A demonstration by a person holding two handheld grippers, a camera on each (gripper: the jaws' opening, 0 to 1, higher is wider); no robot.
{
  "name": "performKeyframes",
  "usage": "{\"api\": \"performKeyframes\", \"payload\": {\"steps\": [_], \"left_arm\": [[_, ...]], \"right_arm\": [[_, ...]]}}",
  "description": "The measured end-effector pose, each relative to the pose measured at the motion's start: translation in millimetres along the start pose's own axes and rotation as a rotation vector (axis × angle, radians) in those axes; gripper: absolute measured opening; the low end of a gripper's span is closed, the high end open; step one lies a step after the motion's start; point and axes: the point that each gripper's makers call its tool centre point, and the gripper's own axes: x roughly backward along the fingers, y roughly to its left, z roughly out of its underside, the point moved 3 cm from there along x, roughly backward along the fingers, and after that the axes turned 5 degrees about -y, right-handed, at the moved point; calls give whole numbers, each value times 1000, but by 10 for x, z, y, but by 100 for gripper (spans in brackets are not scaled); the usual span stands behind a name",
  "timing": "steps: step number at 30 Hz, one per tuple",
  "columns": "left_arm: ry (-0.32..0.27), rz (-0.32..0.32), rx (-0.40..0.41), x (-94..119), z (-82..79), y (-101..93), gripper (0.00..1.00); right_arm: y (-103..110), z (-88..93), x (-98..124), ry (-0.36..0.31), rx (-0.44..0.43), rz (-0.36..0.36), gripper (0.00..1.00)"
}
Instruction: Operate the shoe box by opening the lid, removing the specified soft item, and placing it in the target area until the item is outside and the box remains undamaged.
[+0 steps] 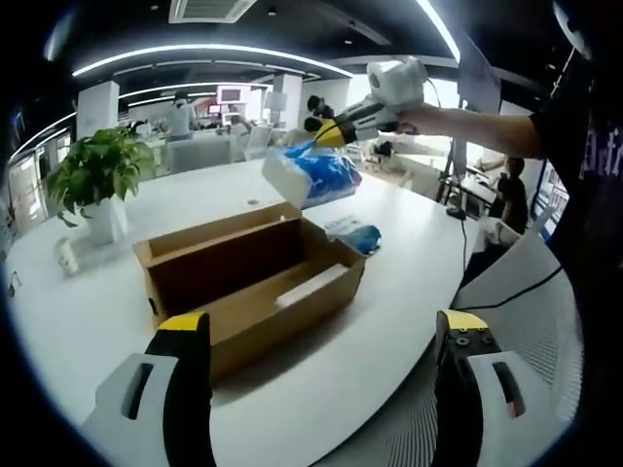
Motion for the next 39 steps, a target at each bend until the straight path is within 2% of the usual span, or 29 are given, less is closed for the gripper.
{"api": "performKeyframes", "payload": {"steps": [25,39], "left_arm": [[22,-5,-1,7,78,-4,95],[25,-18,-4,13,84,-2,94]], "right_arm": [[-254,659,570,69,5,83,0],[-322,975,879,123,-29,144,0]]}}
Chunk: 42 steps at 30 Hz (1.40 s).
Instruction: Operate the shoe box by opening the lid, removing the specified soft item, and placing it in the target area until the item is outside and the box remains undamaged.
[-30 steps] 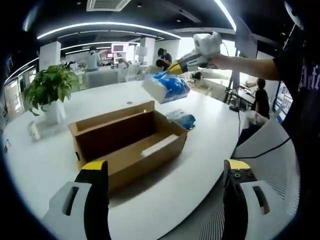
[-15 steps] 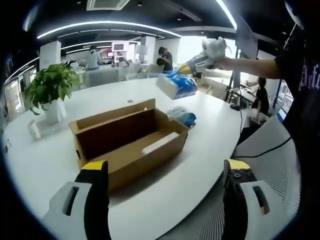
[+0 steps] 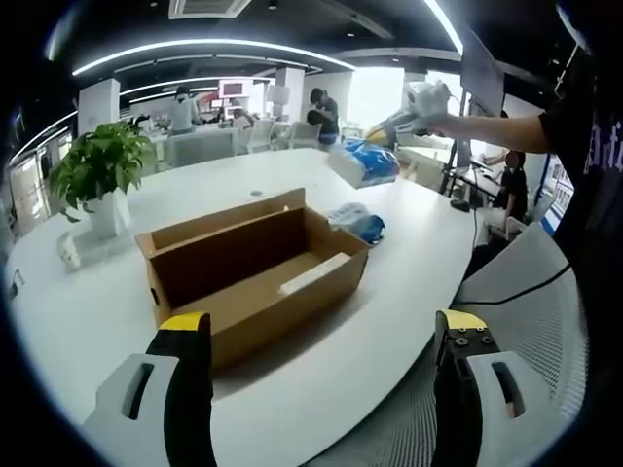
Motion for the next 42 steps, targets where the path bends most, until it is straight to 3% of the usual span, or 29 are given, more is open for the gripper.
{"api": "performKeyframes", "payload": {"steps": [21,42], "left_arm": [[9,-14,-7,31,26,6,94],[16,-4,-13,45,61,-49,94]], "right_arm": [[-42,482,163,71,-60,54,0],[68,904,199,163,-104,70,0]]}}
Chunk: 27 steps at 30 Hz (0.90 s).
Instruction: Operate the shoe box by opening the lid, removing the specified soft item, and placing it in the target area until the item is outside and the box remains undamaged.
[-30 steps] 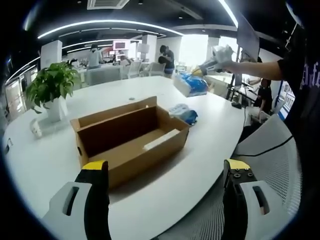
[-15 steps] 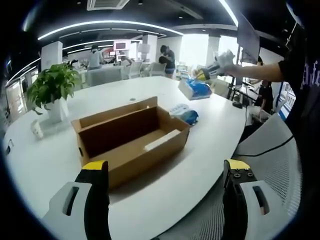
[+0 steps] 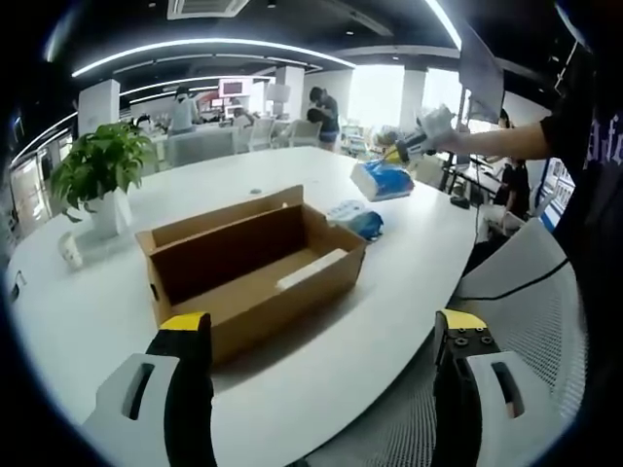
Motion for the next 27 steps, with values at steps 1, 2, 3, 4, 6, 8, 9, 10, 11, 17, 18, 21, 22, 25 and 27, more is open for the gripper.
{"api": "performKeyframes", "payload": {"steps": [1,2,3,4,6,8,9,10,11,17,18,21,22,25,27], "left_arm": [[1,0,0,1,1,-1,94],[2,0,-1,2,1,-1,94],[1,2,-3,3,-2,-3,94],[0,2,-5,6,-5,-5,94],[-3,0,-4,13,-13,-4,94],[-5,-2,-3,17,-12,1,94],[-5,-2,-2,18,-8,1,94],[-3,-3,-1,18,0,1,94],[0,-3,-1,18,8,0,94],[11,-1,0,4,43,5,94],[12,-3,-1,3,47,9,93],[9,-4,1,0,43,9,94],[8,-5,1,0,42,9,94],[6,-6,2,2,46,9,94],[8,-8,3,6,56,9,94]], "right_arm": [[6,20,-6,6,-3,-1,0],[9,29,-8,8,-4,0,0],[10,39,-10,11,-5,0,0],[12,54,-14,15,-9,0,0],[15,76,-21,19,-11,0,0],[22,107,-28,27,-15,-2,0],[21,121,-31,29,-16,-1,0],[17,142,-33,33,-20,1,0],[16,155,-31,36,-24,1,0],[12,254,-12,52,-30,-8,0],[14,272,-8,54,-32,-13,0],[16,327,-2,65,-27,-20,0],[12,345,-1,68,-29,-20,0],[26,430,0,87,-36,-24,0],[37,474,-2,97,-37,-25,0]]}}
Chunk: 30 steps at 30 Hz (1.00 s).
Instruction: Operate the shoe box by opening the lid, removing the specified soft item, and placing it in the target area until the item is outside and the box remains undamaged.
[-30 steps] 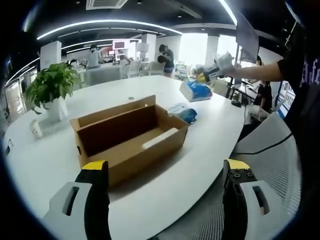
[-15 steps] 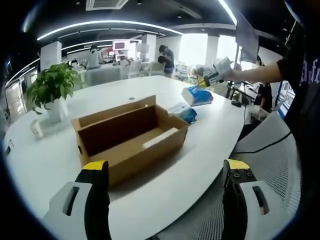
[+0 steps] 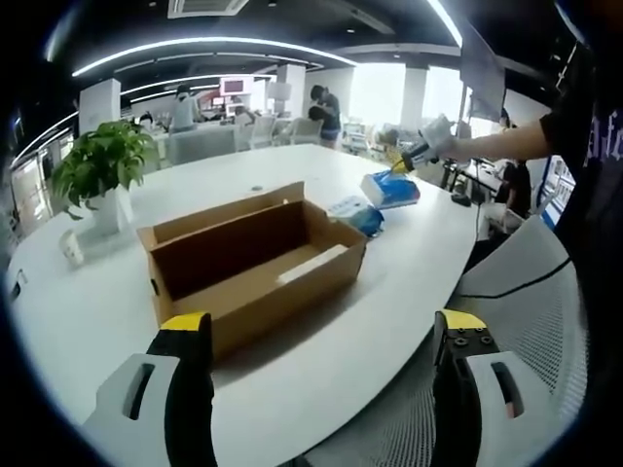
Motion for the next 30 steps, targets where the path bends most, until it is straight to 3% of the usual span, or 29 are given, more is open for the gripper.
{"api": "performKeyframes", "payload": {"steps": [17,30], "left_arm": [[10,-12,4,23,27,36,93],[2,-11,5,12,-11,47,93]], "right_arm": [[160,364,-131,88,-52,-37,0],[207,513,-159,117,-105,-21,0]]}}
